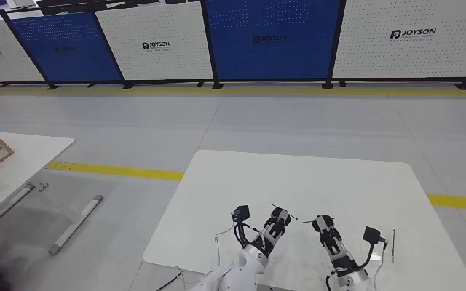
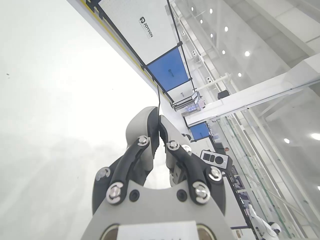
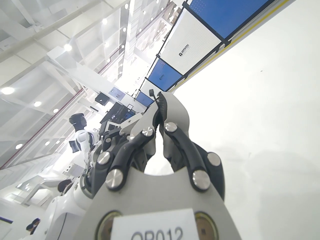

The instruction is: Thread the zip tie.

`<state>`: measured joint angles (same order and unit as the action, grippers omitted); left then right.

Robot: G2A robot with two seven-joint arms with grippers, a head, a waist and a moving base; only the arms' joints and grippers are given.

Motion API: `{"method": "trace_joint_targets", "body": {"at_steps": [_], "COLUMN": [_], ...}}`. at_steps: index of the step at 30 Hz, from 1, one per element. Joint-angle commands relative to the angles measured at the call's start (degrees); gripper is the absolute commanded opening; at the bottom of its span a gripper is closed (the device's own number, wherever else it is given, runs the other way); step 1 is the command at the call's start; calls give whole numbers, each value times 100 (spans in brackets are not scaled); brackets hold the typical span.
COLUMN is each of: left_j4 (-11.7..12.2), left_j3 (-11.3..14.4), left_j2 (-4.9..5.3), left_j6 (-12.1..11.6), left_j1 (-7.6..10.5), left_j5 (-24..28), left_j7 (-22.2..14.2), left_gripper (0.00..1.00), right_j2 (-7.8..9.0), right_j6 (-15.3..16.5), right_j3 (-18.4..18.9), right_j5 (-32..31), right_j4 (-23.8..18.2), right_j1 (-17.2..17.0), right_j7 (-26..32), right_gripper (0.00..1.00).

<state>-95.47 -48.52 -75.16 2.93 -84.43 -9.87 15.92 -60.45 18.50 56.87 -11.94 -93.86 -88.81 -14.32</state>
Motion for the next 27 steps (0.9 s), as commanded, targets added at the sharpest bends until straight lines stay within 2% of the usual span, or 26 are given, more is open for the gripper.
{"method": "trace_joint_targets", "body": {"at_steps": [1, 7, 10, 15, 19, 27], "left_j4": [0, 0, 4, -7, -49, -53], "left_j3": [0, 0, -2, -2, 91, 104], "left_j2": [0, 0, -1, -56, -121, -126], "left_j6": [0, 0, 3, 292, 513, 522], "left_j1": [0, 0, -1, 13, 43, 46], "left_j5": [0, 0, 3, 19, -24, -27], "left_j7": [0, 0, -1, 309, 556, 565], "left_gripper": [0, 0, 0, 0, 0, 0], "right_j2": [-6, -6, -35, -125, -141, -141], "right_j6": [16, 16, -97, -285, -314, -314], "right_j3": [24, 24, 62, 29, 16, 16], "right_j5": [21, 21, -11, -266, -313, -313], "right_j4": [10, 10, -7, 20, 38, 38], "right_j1": [-5, -5, 2, 4, 12, 12], "right_j7": [-9, -9, -61, -528, -572, -572], "right_gripper": [0, 0, 0, 0, 0, 0]}}
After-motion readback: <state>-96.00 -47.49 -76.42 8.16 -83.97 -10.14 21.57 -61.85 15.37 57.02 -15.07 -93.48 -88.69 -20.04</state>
